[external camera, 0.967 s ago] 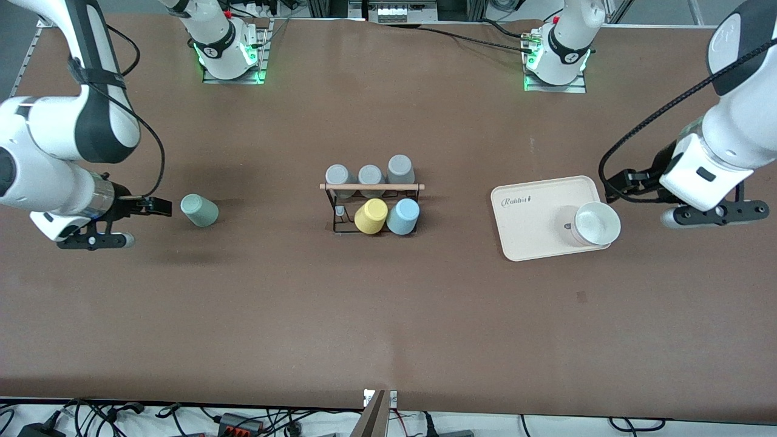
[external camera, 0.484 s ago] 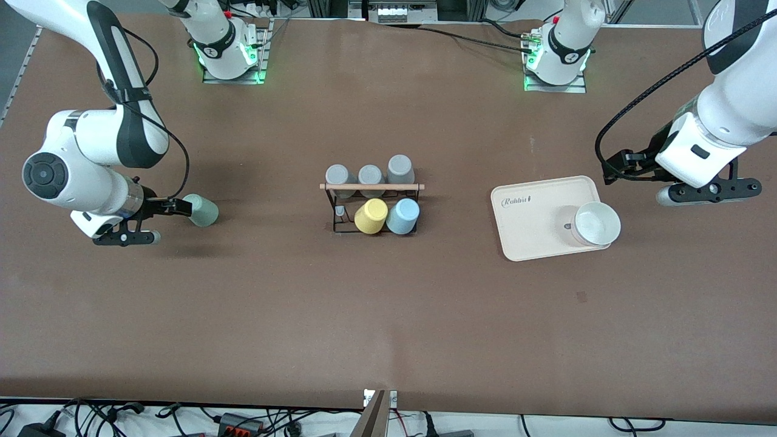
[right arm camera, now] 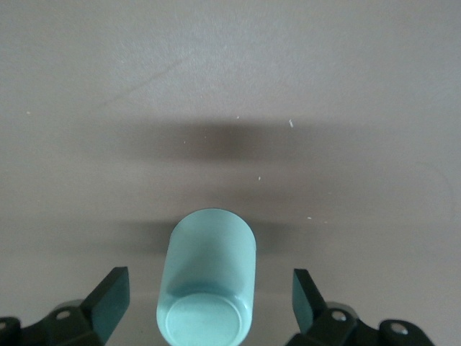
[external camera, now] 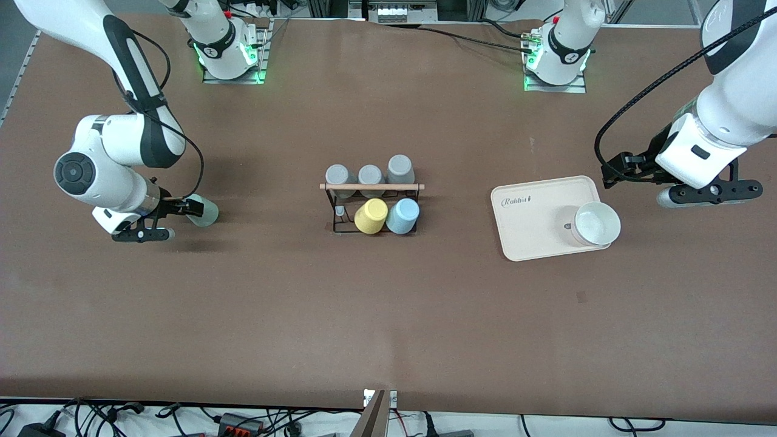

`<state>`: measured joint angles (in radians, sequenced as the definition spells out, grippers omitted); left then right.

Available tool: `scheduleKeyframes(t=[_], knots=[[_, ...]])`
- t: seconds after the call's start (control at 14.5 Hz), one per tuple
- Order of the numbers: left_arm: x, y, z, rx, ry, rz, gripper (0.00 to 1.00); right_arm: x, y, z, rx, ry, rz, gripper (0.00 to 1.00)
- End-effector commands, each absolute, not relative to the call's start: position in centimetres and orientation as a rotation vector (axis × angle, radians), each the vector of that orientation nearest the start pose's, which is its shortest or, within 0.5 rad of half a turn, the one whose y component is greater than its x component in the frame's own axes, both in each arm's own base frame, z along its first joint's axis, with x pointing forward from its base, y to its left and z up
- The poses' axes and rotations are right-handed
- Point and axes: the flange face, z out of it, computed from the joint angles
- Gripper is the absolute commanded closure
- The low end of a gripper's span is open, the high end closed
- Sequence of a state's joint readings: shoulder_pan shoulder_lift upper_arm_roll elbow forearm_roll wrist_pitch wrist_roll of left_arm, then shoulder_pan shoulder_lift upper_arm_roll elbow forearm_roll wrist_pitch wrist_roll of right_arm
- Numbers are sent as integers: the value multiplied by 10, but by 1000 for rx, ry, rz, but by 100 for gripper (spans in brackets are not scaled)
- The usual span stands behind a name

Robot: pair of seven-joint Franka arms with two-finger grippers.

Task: Hang scattered cups on rack with three cups
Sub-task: 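Lower the right gripper and grasp the pale green cup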

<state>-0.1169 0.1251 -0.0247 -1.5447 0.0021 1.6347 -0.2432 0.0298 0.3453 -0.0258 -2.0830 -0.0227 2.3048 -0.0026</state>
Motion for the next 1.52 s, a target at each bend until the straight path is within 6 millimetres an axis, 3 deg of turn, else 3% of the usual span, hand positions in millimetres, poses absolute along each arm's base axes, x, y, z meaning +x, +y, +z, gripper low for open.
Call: scheduleKeyframes(t=[0.0, 0.62, 0.69, 0.83, 0.9, 0.97, 1.11, 1.24, 1.45], knots=[[582, -83, 574, -3139, -128, 59, 0, 565, 9, 236, -3157, -11, 212, 0], [580, -86, 574, -3132, -142, 77, 0, 549, 16, 220, -3148, -32, 307, 0], [580, -86, 574, -3129, -142, 76, 0, 549, 16, 219, -3148, -32, 312, 6], [580, -83, 574, -3129, -146, 73, 0, 551, 17, 223, -3147, -34, 319, 55], [581, -83, 574, -3129, -146, 76, 0, 555, 18, 229, -3147, -41, 302, 69], [581, -83, 574, -3129, -146, 76, 0, 559, 18, 237, -3147, -51, 300, 76], [580, -85, 574, -3129, -144, 76, 0, 576, 25, 263, -3143, -65, 333, 81], [580, -83, 574, -3129, -146, 76, 0, 600, 49, 308, -3130, -135, 339, 81], [580, -82, 574, -3128, -146, 78, 0, 623, 110, 375, -3109, -276, 292, 81]])
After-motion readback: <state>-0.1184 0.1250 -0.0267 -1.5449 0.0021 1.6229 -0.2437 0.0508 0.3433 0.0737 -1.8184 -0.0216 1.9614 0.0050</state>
